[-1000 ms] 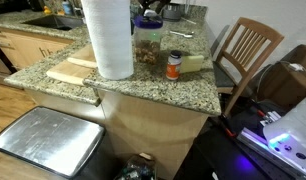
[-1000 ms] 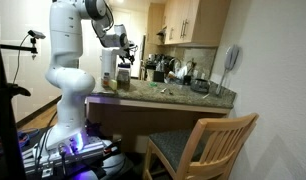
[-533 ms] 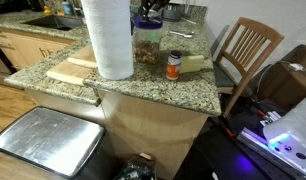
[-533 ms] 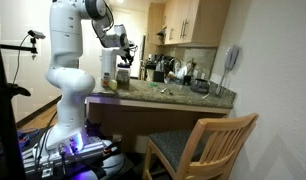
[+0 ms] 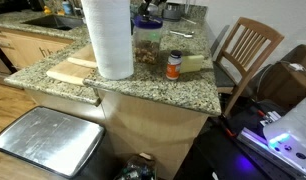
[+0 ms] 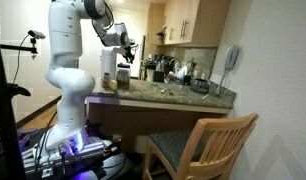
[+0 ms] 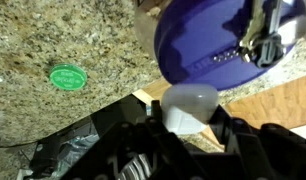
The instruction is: Remove the white bar of soap from the top of the container with the blue lid and place it on top of the green lid on the right
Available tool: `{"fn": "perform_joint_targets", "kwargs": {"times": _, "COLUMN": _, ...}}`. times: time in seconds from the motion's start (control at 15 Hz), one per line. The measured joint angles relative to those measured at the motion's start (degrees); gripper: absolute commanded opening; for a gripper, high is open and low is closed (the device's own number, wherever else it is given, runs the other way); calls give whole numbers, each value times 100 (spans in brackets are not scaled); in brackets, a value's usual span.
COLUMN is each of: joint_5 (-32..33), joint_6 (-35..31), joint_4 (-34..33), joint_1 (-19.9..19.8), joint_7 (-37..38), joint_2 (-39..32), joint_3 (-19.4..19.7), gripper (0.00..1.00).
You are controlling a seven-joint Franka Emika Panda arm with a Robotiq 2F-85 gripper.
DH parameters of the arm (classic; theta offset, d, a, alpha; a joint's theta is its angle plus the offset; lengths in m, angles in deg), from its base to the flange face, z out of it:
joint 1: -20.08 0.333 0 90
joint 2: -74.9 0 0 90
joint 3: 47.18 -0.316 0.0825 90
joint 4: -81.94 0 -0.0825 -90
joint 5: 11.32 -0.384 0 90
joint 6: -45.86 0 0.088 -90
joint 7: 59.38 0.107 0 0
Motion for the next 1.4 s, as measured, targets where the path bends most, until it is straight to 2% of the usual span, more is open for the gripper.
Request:
{"fn": "perform_joint_targets", "kwargs": {"times": 0.2, "joint_5": -200, "joint_6": -78, "joint_4": -179, "joint_1": -84, "joint_7": 173, "joint_2": 199, "joint_3": 169, "gripper": 24}}
{"fn": "perform_joint_targets", "kwargs": {"times": 0.27, "joint_5": -401, "joint_6": -1, "joint_4": -255, "joint_1": -138, "joint_7": 188, "joint_2": 243, "joint_3": 243, "gripper": 49}}
{"fn": "perform_joint_targets", "kwargs": {"times": 0.4, "joint_5": -1174, "joint_6": 217, "joint_4": -355, "joint_1": -166, "joint_7": -162, "joint_2": 266, "joint_3": 380, "gripper": 49}}
{"fn": "perform_joint_targets", "kwargs": {"times": 0.47, "joint_5": -1311, "joint_6": 249, "joint_4": -374, "joint_1": -167, "joint_7": -234, "joint_2": 265, "joint_3": 406, "gripper": 24}}
{"fn": "perform_joint_targets", "kwargs": {"times": 0.6, "joint_5": -1348, "joint_6": 255, "joint_4": -376, "joint_1": -164, "joint_7": -233, "joint_2": 262, "joint_3": 399, "gripper": 24}}
{"fn": "perform_joint_targets", "kwargs": {"times": 0.73, "joint_5": -908, "joint_6": 245, "joint_4": -367, "joint_1": -201, "joint_7": 37, "joint_2": 181, "joint_3": 400, "gripper": 24}}
{"fn": "perform_joint_targets", "kwargs": {"times": 1.0, "joint_5": 714, "joint_6": -66, "joint_4": -630, "joint_1": -467, "joint_7": 1715, "joint_2": -603, "joint_3": 555, "gripper": 24}}
{"fn": "perform_joint_targets", "kwargs": {"times": 1.2, "joint_5": 1222, "joint_6": -62, "joint_4": -1218, "joint_1": -469, "joint_7": 2649, "joint_2": -1391, "joint_3": 782, "gripper": 24}}
{"fn": "perform_joint_targets", "kwargs": {"times": 1.27, "joint_5": 1274, "joint_6": -38, "joint_4": -1427, "joint_1": -461, "joint_7": 2873, "joint_2": -1637, "joint_3": 826, "gripper": 49}}
{"fn": "perform_joint_targets", "kwargs": {"times": 1.4, "joint_5": 1181, "joint_6": -4, "joint_4": -1740, "joint_1": -334, "joint_7": 2998, "joint_2": -1984, "joint_3": 979, "gripper": 49}}
